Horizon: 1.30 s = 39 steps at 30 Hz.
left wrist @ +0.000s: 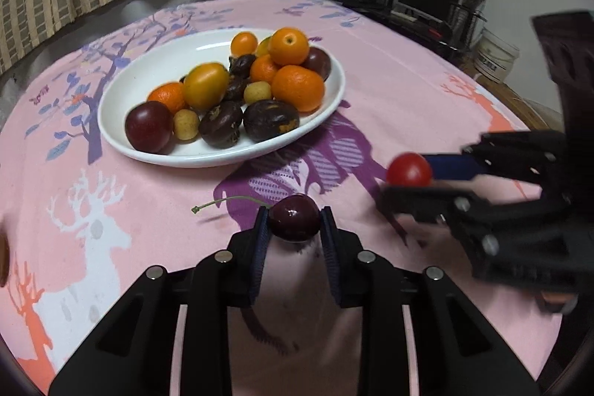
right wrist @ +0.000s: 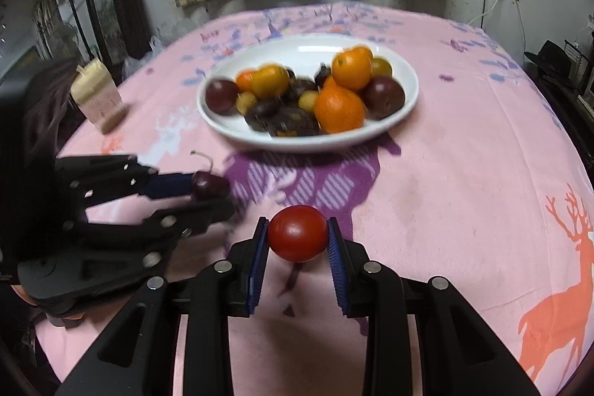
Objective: Organize fruits
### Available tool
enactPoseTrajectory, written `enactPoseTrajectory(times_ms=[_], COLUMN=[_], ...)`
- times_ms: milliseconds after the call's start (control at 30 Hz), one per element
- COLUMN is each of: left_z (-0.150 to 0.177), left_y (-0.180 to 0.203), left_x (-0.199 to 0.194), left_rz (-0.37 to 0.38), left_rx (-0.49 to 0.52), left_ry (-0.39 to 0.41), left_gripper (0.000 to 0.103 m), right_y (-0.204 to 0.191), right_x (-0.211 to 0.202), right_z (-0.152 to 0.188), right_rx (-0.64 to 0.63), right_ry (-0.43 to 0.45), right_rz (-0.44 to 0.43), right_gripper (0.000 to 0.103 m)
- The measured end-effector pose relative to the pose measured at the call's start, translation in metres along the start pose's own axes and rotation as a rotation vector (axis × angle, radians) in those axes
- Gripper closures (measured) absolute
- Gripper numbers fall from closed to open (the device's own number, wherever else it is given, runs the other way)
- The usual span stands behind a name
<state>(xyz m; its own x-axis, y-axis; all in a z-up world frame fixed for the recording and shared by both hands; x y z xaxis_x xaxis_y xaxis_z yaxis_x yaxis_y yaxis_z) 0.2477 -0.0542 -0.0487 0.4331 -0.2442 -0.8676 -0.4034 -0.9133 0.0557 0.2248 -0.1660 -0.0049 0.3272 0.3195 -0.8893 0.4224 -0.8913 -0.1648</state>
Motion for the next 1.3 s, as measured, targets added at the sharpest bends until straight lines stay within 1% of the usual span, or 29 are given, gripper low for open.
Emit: enactPoseTrajectory(times_ms=[67,167,233,367,400,433,467,500,533,567,600,700,800,900,1000,1133,1233,1300], left_z=[-0.003,-0.027,-0.05,-0.085,-0.091,-0.095,-0.096,-0.094,-0.091,-0.088,-0.084,-0.071,-0.051,-0.031,-0.012,0.006,0.013,0.018], left_y=[-0.005,-0.024,-0.042,-0.07,-0.077,-0.084,-0.09,-0.095,-0.1,-0.102,-0.104,-0.108,-0.103,-0.09,-0.075,-0.06,-0.053,-0.049], left_x=[-0.016,-0.031,-0.03,-0.018,-0.015,-0.013,-0.014,-0.018,-0.023,-0.028,-0.032,-0.042,-0.051,-0.057,-0.059,-0.059,-0.057,-0.059], left_rz=[0.003,0.0,-0.005,-0.065,-0.083,-0.106,-0.125,-0.177,-0.196,-0.186,-0.171,-0.146,-0.145,-0.169,-0.181,-0.197,-0.2,-0.223], left_rx=[0.001,-0.035,-0.088,-0.151,-0.169,-0.195,-0.223,-0.266,-0.284,-0.284,-0.284,-0.319,-0.327,-0.306,-0.28,-0.265,-0.259,-0.265], left_ry=[0.045,0.117,0.149,0.179,0.173,0.163,0.161,0.175,0.195,0.209,0.212,0.184,0.178,0.176,0.183,0.172,0.147,0.154], left_gripper=[0.076,0.076,0.076,0.075,0.074,0.054,0.029,0.02,0.008,0.006,0.005,0.005,0.005,0.005,0.005,0.005,0.005,0.005], right_y=[0.0,0.005,0.009,0.016,0.017,0.017,0.018,0.018,0.017,0.015,0.014,0.008,0.006,0.004,0.001,-0.004,-0.012,-0.016], right_x=[-0.006,-0.009,-0.003,0.013,0.018,0.02,0.021,0.02,0.019,0.017,0.012,0.0,-0.005,-0.006,-0.007,-0.012,-0.015,-0.017], right_z=[-0.009,-0.035,-0.059,-0.096,-0.104,-0.107,-0.109,-0.107,-0.105,-0.102,-0.099,-0.085,-0.066,-0.05,-0.035,-0.019,-0.008,-0.004], right_rx=[0.005,0.039,0.055,0.073,0.075,0.077,0.086,0.084,0.074,0.068,0.066,0.063,0.065,0.069,0.072,0.076,0.049,0.037], right_ry=[0.044,0.107,0.131,0.168,0.174,0.176,0.182,0.177,0.166,0.159,0.162,0.181,0.183,0.161,0.158,0.161,0.173,0.178], right_rz=[-0.012,-0.002,0.001,0.002,0.007,0.02,0.038,0.038,0.035,0.042,0.062,0.104,0.113,0.14,0.169,0.155,0.173,0.183], right_gripper=[0.072,0.072,0.072,0.07,0.057,0.05,0.041,0.034,0.029,0.02,0.012,0.004,0.004,0.004,0.004,0.004,0.004,0.004])
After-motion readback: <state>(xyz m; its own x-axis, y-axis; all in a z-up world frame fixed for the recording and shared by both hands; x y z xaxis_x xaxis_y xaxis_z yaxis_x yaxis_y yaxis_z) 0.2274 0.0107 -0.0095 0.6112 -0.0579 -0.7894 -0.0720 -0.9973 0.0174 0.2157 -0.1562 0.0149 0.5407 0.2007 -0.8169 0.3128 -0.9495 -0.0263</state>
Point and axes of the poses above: each gripper's, at about its wrist camera, not at the fingertips, and x roughly the way its jaws point, y to its right, z to its underside, the point moved 2 cm from there along x, roughly the way its jaws point, and after that the axes turned 11 degrees about -y, right-handed, at the moved point
